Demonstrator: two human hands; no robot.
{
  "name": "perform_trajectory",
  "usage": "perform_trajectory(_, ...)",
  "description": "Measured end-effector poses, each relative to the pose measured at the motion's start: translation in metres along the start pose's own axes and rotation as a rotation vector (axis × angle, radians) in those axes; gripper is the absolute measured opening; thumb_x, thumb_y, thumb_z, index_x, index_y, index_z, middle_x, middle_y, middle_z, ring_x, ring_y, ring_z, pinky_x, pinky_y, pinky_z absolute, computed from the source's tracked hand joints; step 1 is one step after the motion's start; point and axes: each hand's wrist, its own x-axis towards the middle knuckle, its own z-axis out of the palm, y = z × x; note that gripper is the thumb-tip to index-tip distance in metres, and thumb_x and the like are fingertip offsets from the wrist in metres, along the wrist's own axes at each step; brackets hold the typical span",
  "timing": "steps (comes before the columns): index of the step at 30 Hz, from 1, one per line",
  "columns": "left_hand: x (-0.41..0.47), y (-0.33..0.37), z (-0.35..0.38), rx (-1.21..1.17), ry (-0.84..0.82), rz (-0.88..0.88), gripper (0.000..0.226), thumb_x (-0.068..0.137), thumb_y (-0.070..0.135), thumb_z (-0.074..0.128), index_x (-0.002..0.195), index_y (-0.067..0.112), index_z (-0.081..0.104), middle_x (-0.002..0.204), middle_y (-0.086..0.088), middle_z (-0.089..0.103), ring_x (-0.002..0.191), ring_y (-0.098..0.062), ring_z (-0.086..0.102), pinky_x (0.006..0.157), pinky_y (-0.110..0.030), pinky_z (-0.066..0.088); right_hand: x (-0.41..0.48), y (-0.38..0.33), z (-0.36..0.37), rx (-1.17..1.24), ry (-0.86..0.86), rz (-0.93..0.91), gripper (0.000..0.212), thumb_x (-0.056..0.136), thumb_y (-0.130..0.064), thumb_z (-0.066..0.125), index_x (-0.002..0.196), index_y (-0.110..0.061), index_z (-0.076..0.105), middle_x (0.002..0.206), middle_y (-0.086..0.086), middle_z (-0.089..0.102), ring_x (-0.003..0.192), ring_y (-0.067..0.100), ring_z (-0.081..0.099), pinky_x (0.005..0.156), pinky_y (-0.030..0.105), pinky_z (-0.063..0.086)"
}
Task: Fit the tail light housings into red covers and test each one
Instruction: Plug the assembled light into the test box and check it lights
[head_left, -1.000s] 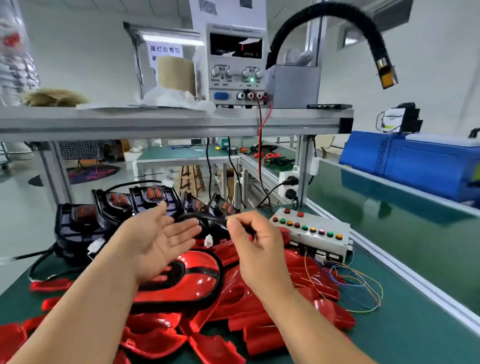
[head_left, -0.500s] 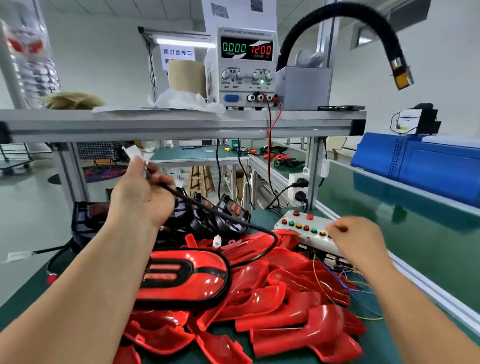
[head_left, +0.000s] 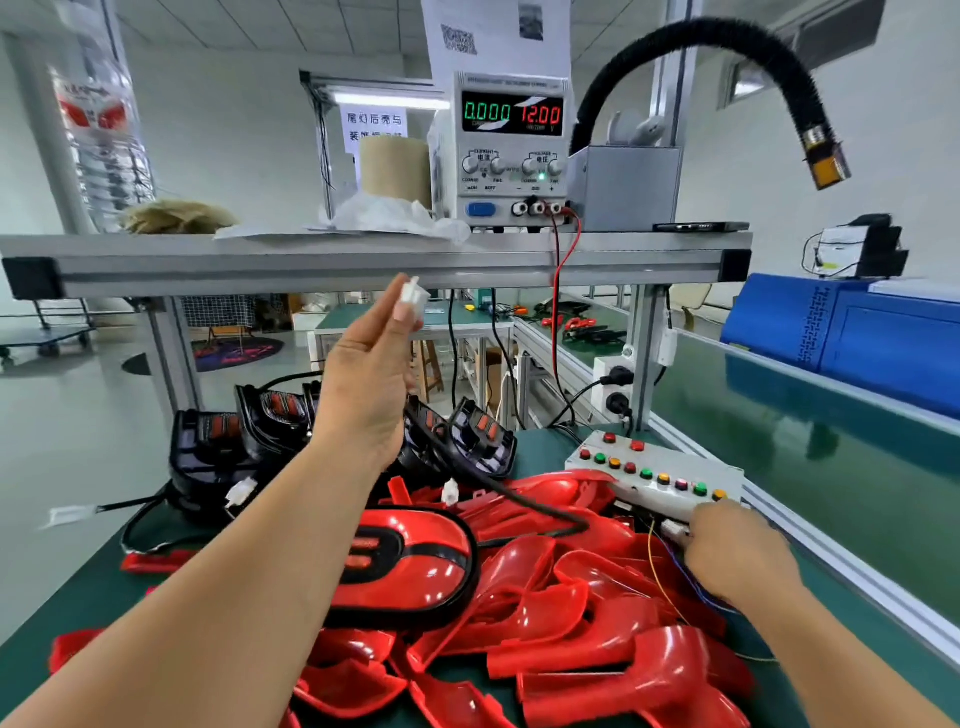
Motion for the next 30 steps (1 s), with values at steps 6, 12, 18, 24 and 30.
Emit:
perform_trajectory(6, -0.007, -0.018, 0.016, 0.201, -0.17, -0.06, 0.016, 0.087, 0.025, 0.062, 0.102, 0.027, 0.069, 0.071, 0.019, 0.069, 0.051, 0.01, 0.052, 0.062, -0.01, 0.036, -0.003, -0.012, -0.045, 0.637, 0.349, -0.066, 0.011, 0.095, -0.023, 0.058, 0.084, -0.023, 0.056, 0.074, 0.001, 0.064, 0.07, 0.025, 0.055, 0.063, 0.033, 0.041)
perform_trajectory(12, -0.009, -0.047, 0.028, 0.326, -0.39, -0.12, 0.019, 0.077, 0.032, 0.065, 0.09, 0.021, 0.072, 0.068, 0.014, 0.069, 0.049, 0.008, 0.052, 0.051, -0.003, 0.038, -0.018, -0.039, -0.077, 0.928, 0.539, -0.371, 0.007, 0.088, -0.014, 0.069, 0.091, -0.017, 0.074, 0.079, -0.018, 0.063, 0.078, -0.002, 0.06, 0.068, 0.008, 0.04)
perform_trajectory(18, -0.013, -0.078, 0.036, 0.603, -0.448, -0.181, 0.049, 0.079, 0.056, 0.054, 0.08, 0.011, 0.073, 0.062, -0.004, 0.055, 0.049, -0.006, 0.038, 0.051, -0.02, 0.031, -0.024, -0.061, -0.066, 0.922, 0.564, -0.529, 0.007, 0.086, -0.01, 0.072, 0.091, -0.012, 0.076, 0.08, -0.004, 0.068, 0.078, 0.015, 0.063, 0.077, 0.041, 0.05)
perform_trajectory(24, -0.011, -0.092, 0.036, 0.726, -0.469, -0.136, 0.051, 0.092, 0.047, 0.055, 0.051, 0.017, 0.051, 0.04, 0.012, 0.037, 0.036, -0.003, 0.025, 0.039, -0.012, 0.023, -0.021, -0.056, -0.045, 0.842, 0.553, -0.514, 0.005, 0.087, -0.014, 0.07, 0.088, -0.018, 0.074, 0.078, -0.004, 0.064, 0.078, 0.019, 0.059, 0.079, 0.051, 0.046)
perform_trajectory(30, -0.01, -0.089, 0.039, 0.785, -0.522, -0.104, 0.076, 0.074, 0.062, 0.052, 0.081, -0.014, 0.059, 0.059, -0.01, 0.039, 0.041, -0.008, 0.026, 0.04, -0.015, 0.024, -0.02, -0.053, -0.038, 0.778, 0.569, -0.476, 0.012, 0.084, -0.027, 0.06, 0.084, -0.024, 0.072, 0.081, -0.009, 0.063, 0.085, 0.013, 0.056, 0.078, 0.036, 0.028)
